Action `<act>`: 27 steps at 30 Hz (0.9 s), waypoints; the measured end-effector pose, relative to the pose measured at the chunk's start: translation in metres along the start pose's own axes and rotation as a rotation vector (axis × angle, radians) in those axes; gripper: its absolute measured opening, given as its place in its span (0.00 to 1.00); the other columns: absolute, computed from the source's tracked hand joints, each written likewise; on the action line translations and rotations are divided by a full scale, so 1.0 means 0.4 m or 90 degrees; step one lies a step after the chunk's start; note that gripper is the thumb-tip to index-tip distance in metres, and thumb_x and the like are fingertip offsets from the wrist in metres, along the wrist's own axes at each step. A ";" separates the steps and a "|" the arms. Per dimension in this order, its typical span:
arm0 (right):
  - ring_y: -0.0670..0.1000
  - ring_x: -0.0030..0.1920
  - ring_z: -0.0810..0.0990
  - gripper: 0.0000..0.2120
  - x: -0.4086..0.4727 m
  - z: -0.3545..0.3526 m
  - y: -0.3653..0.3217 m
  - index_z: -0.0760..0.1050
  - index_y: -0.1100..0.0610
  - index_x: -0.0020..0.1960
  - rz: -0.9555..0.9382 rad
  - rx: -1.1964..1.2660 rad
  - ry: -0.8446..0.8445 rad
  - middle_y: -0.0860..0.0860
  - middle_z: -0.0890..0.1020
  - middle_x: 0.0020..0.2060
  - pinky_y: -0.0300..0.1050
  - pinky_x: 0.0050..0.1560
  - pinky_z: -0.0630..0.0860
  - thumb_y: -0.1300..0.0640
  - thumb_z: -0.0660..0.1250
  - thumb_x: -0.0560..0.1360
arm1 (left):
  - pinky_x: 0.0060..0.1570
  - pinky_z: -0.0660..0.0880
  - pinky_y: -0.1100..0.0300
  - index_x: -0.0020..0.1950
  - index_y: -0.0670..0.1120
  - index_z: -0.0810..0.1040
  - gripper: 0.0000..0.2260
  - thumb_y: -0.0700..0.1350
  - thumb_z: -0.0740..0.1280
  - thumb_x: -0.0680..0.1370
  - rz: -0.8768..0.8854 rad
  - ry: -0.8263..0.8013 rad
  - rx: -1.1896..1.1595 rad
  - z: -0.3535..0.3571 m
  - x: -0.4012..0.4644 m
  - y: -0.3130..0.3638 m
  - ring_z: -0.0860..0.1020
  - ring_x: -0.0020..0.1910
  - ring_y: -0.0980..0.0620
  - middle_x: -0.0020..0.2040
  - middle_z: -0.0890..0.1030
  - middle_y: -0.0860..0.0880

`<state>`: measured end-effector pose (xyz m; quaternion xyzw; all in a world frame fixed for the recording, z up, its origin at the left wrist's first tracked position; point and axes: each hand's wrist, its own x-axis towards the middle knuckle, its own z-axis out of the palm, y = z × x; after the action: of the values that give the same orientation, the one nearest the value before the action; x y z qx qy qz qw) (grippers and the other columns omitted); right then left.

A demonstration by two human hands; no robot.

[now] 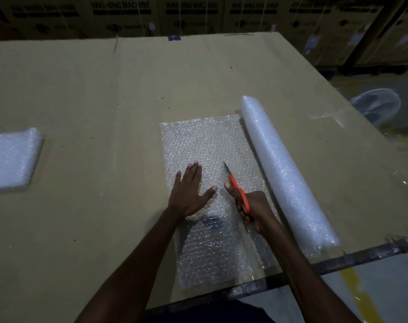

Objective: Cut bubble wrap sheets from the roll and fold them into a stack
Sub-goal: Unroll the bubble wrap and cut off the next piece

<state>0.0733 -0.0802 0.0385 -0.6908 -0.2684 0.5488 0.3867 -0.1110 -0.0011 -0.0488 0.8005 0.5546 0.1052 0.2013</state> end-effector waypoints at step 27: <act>0.50 0.19 0.65 0.28 0.063 0.010 -0.014 0.76 0.62 0.31 0.007 -0.036 0.011 0.58 0.72 0.24 0.37 0.22 0.59 0.38 0.81 0.64 | 0.78 0.41 0.44 0.82 0.44 0.48 0.38 0.68 0.40 0.80 0.007 0.045 0.074 -0.019 0.173 -0.058 0.43 0.81 0.51 0.83 0.46 0.47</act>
<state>0.0761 -0.0560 0.0289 -0.7076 -0.2771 0.5369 0.3663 -0.1084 0.0720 -0.0561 0.8095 0.5623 0.1024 0.1341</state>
